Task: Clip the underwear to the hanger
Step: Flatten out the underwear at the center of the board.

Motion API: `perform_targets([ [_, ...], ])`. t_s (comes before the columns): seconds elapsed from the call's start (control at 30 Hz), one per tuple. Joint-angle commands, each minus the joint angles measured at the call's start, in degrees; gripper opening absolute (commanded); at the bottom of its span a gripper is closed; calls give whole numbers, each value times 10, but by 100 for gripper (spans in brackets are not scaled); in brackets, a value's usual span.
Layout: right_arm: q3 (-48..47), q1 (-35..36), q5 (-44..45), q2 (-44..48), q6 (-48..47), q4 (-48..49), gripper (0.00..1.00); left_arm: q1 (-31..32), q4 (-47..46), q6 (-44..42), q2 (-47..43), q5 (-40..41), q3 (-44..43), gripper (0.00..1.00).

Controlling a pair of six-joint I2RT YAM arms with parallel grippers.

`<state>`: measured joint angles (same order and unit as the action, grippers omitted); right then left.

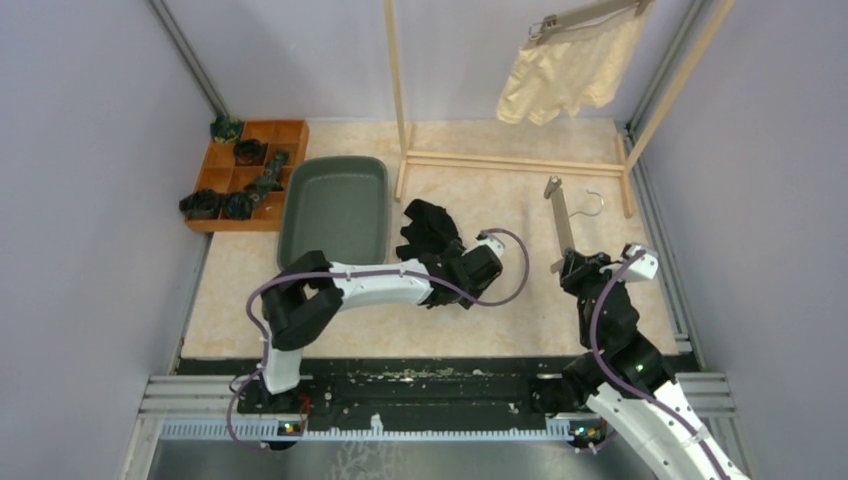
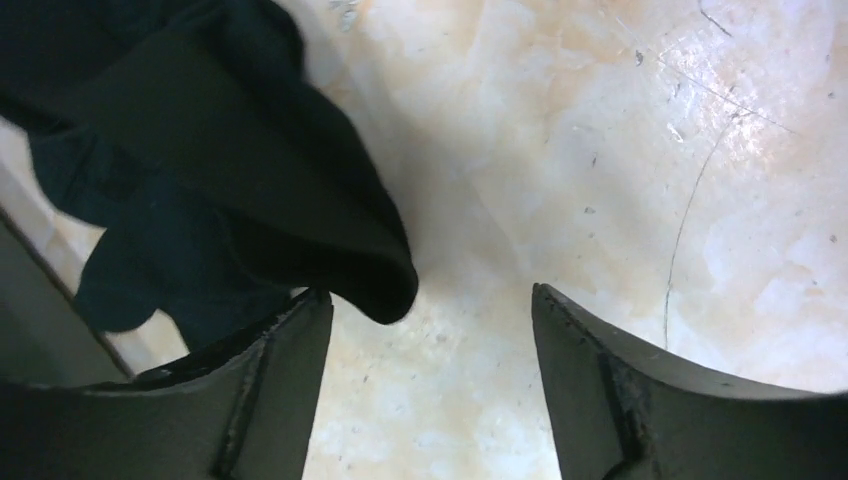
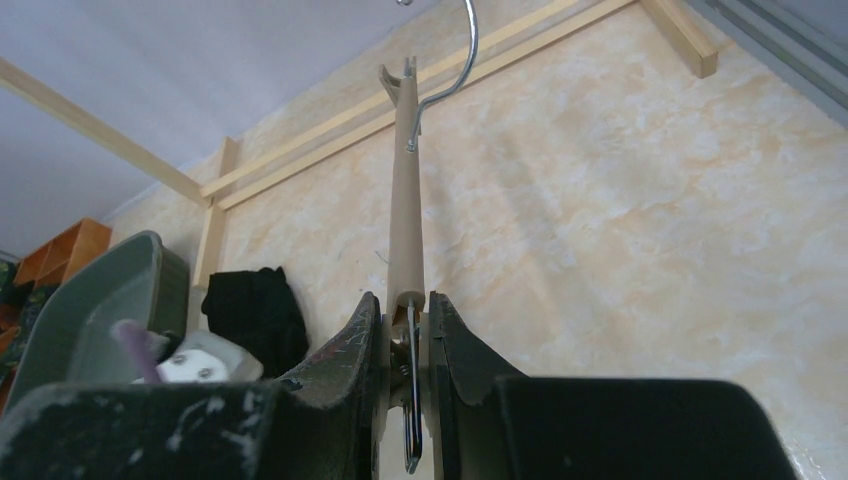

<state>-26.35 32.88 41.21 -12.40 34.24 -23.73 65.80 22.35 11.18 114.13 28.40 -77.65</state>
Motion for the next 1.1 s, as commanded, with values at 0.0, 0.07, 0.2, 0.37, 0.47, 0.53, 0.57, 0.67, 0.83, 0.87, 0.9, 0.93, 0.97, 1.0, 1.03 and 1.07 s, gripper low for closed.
perform_targets([
  [0.0, -26, 3, 12, 5, -10, 23, 0, -1, -95, 17, -97, 19, 58, 80],
  [0.07, -24, 3, 11, 3, -11, 26, 0, -1, -136, 19, -131, 20, 92, 80],
  [0.2, -21, 3, 8, -3, -10, 31, 0, 1, -237, 11, -194, 20, 175, 81],
  [0.37, -16, 3, -2, -10, -12, 40, 0, 3, -403, 5, -267, -5, 296, 82],
  [0.47, -11, 3, -11, -17, -11, 47, 0, 3, -462, 20, -291, -8, 353, 83],
  [0.53, -8, 3, -14, -20, -10, 52, 0, 2, -487, 30, -295, -14, 373, 83],
  [0.57, -7, 3, -16, -23, -9, 54, 0, 3, -495, 36, -293, -16, 378, 83],
  [0.67, -6, 3, -21, -25, -7, 56, 0, 0, -506, 48, -278, -15, 369, 84],
  [0.83, -10, 3, -23, -15, -4, 47, 0, -40, -473, 124, -258, -78, 333, 83],
  [0.87, -11, 3, -24, -11, -4, 44, 0, -46, -458, 134, -253, -82, 322, 83],
  [0.9, -12, 3, -24, -7, -4, 40, 0, -48, -437, 142, -247, -76, 305, 83],
  [0.93, -12, 3, -25, -2, -4, 38, 0, -50, -411, 151, -239, -55, 288, 83],
  [0.97, -12, 3, -25, 1, -3, 37, 0, -52, -390, 157, -231, -45, 274, 82],
  [1.0, -12, 3, -25, 2, -4, 35, 0, -57, -367, 170, -221, -41, 258, 82],
  [1.03, -13, 3, -25, 4, -4, 34, 0, -65, -341, 184, -209, -43, 245, 82],
  [1.07, -14, 3, -25, 3, -4, 33, 0, -72, -337, 189, -203, -49, 240, 82],
])
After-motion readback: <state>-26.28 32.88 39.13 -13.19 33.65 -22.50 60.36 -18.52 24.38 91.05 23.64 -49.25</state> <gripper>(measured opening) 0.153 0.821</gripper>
